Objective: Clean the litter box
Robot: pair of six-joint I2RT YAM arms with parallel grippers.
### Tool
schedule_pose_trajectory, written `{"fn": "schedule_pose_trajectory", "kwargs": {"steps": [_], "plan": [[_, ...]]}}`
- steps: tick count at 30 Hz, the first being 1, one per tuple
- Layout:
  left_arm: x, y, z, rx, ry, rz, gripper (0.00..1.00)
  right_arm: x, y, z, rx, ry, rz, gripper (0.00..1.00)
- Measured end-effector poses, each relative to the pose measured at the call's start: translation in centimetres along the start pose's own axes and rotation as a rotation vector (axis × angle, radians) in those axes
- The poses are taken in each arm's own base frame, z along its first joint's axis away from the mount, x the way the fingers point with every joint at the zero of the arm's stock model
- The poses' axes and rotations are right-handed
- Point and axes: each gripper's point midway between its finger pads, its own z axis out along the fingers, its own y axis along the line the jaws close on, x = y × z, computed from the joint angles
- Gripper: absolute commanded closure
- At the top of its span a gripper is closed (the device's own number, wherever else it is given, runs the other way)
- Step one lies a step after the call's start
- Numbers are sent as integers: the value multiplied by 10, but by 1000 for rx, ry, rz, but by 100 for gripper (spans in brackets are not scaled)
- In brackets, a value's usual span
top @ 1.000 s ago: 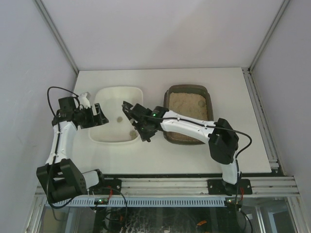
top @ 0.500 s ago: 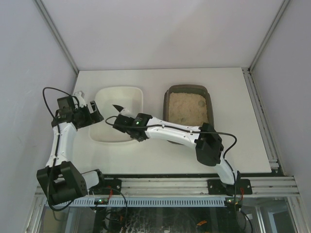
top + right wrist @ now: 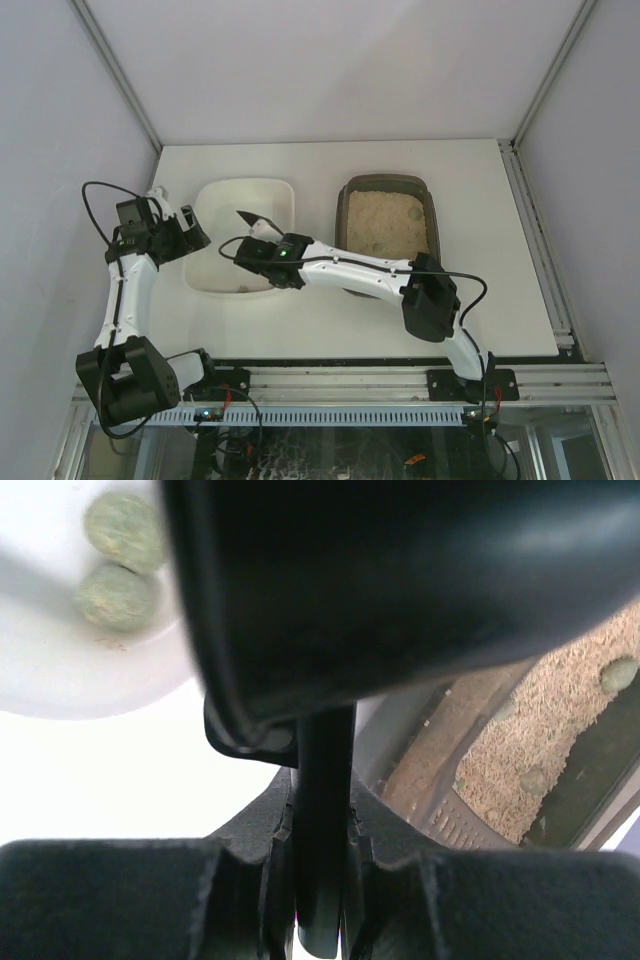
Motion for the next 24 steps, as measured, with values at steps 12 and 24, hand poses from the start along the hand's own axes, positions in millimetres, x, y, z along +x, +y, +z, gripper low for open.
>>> {"fn": "schedule_pose_trajectory", "kwargs": {"steps": [12, 24], "plan": [[-14, -19, 0, 58, -40, -19, 6, 77, -104, -9, 281, 248, 397, 100], [-25, -49, 11, 149, -46, 22, 5, 175, -127, -12, 411, 560, 489, 100]]}}
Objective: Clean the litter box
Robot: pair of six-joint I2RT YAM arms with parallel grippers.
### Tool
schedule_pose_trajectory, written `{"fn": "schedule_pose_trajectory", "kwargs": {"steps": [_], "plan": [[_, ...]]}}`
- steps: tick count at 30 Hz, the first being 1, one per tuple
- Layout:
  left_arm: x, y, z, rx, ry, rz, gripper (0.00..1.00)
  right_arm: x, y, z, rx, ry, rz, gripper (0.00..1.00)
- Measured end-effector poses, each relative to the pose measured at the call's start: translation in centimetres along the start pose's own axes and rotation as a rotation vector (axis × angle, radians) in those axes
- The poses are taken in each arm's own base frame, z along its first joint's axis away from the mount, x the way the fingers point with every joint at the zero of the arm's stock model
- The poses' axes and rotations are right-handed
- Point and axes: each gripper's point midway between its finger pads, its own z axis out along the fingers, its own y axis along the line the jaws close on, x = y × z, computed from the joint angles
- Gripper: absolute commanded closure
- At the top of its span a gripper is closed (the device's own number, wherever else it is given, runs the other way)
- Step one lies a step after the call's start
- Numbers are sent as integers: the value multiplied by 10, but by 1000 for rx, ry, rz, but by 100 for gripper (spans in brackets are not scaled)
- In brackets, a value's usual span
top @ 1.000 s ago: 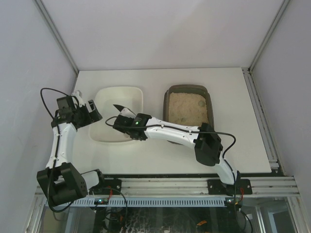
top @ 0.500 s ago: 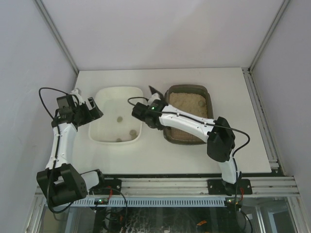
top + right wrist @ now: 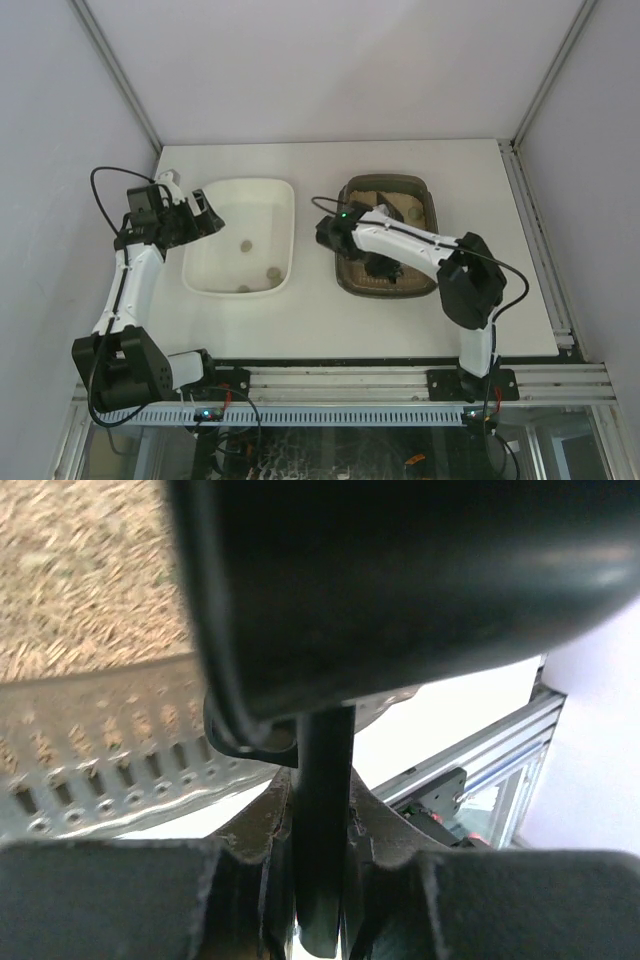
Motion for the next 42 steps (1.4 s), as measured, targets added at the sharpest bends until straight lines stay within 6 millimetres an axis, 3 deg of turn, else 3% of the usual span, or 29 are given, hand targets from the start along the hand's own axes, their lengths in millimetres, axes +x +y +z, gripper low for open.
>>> {"fn": "schedule_pose_trajectory", "kwargs": {"steps": [5, 9, 17, 28, 42], "plan": [[-3, -4, 1, 20, -12, 8, 5, -8, -27, 10, -38, 74, 128, 100], [-4, -9, 2, 34, -18, 14, 5, -12, -33, 23, -49, 124, 167, 100], [-6, -20, 2, 87, -24, 9, 4, -14, -28, 50, -5, 208, 137, 100], [-8, -26, 2, 121, -39, 4, 4, -31, -28, 70, -2, 251, 138, 100], [-11, -28, 2, 128, -50, 1, 4, -49, -1, 103, -93, 319, 155, 100]]}}
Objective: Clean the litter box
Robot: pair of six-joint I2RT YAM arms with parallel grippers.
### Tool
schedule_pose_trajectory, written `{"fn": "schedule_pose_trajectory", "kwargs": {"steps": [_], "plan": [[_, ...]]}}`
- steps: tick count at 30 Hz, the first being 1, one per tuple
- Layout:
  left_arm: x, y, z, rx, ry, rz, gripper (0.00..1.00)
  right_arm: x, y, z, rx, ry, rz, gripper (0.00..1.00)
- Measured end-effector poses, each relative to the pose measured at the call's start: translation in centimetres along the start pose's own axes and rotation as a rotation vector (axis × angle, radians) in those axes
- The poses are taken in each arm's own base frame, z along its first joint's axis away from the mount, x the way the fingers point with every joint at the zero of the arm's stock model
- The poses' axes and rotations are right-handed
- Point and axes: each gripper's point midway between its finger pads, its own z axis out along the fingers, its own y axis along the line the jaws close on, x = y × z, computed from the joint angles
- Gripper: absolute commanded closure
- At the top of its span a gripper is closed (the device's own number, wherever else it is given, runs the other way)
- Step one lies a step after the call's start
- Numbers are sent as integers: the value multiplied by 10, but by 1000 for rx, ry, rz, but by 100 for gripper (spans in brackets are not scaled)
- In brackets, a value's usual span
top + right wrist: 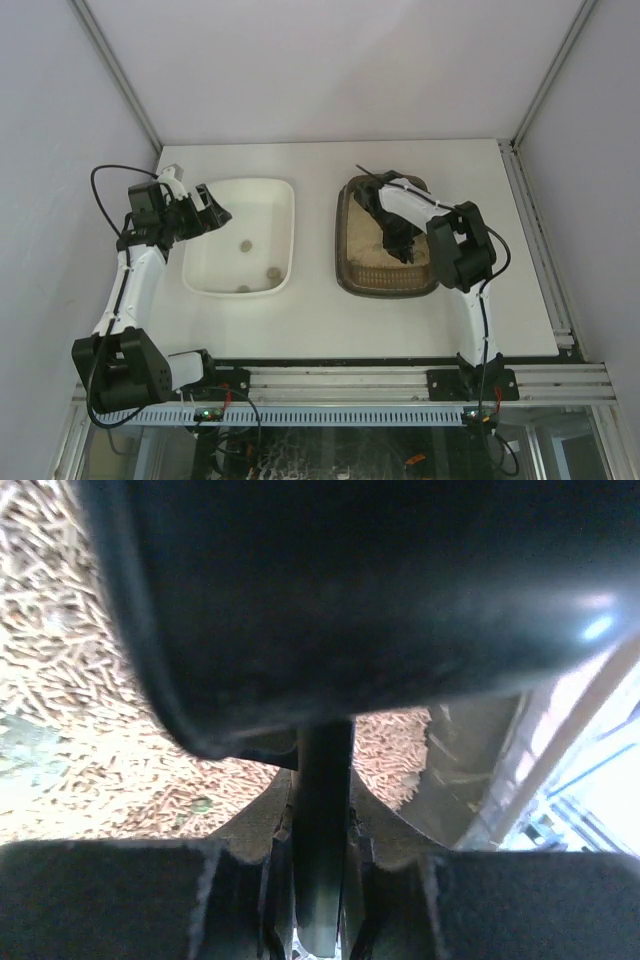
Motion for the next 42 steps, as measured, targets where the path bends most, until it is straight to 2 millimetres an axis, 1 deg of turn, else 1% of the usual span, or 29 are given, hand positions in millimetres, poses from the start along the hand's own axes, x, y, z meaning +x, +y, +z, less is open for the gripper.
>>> {"fn": "schedule_pose_trajectory", "kwargs": {"steps": [3, 8, 14, 18, 20, 25, 31, 35, 39, 42], "plan": [[0, 0, 0, 0, 0, 0, 4, -3, 11, 1, -112, 29, 27, 100], [0, 0, 0, 0, 0, 0, 4, -6, 15, -6, -302, 45, 76, 100], [0, 0, 0, 2, 1, -1, 5, 3, 19, -17, -505, 66, 85, 100], [1, -1, 1, 6, 7, -3, 5, 16, 26, -30, -620, 63, 50, 100], [2, -1, 1, 7, 9, -3, 5, 19, 28, -37, -666, 53, 35, 100], [2, 0, 2, 7, 10, -3, 5, 16, 33, -53, -754, 11, 8, 100], [2, 0, 2, 7, 10, -3, 5, 14, 36, -54, -778, 12, 5, 100], [2, 0, 2, 7, 10, -3, 5, 15, 38, -43, -745, 33, 6, 100], [2, 0, 2, 6, 10, -3, 5, 13, 31, -37, -649, 16, 5, 100], [3, 0, 2, 6, 12, -4, 5, 18, 20, -35, -576, 22, 5, 100]]}}
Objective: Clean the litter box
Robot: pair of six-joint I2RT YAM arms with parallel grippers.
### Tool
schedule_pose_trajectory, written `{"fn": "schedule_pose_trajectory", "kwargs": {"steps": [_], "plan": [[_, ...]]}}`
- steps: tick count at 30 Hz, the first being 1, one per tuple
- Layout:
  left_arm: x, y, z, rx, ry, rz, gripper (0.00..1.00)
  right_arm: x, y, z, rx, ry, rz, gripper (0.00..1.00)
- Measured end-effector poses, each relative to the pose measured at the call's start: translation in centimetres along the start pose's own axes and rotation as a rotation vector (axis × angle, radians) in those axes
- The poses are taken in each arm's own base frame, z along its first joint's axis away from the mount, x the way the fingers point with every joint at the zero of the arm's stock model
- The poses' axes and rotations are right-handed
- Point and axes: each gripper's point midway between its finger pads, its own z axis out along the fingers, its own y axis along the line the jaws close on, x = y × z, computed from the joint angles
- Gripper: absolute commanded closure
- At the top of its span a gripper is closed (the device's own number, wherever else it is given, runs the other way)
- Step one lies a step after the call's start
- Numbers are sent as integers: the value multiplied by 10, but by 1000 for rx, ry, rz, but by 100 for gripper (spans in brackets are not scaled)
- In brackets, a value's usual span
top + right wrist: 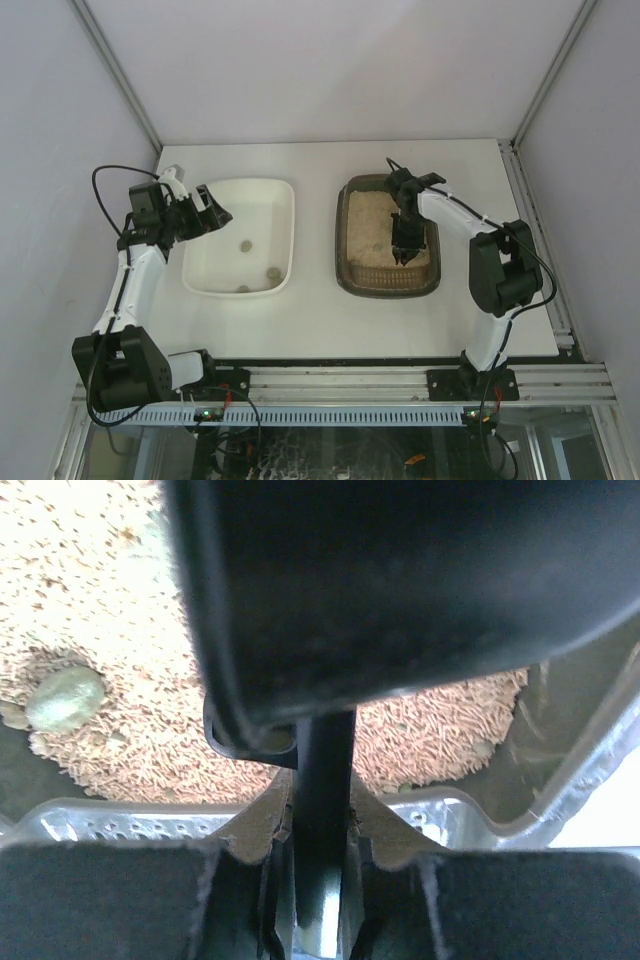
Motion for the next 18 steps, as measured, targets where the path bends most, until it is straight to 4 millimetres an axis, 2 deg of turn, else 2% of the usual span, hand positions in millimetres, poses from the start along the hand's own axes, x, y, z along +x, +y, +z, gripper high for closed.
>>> {"fn": "schedule_pose_trajectory", "kwargs": {"steps": [6, 13, 18], "plan": [[0, 0, 0, 0, 0, 0, 5, 9, -12, -6, 60, 33, 3, 100], [7, 3, 2, -4, 16, -7, 5, 10, -10, -5, 49, 42, 2, 100], [8, 3, 2, -5, 20, -9, 6, 11, -5, 5, 34, 74, 3, 100]]}}
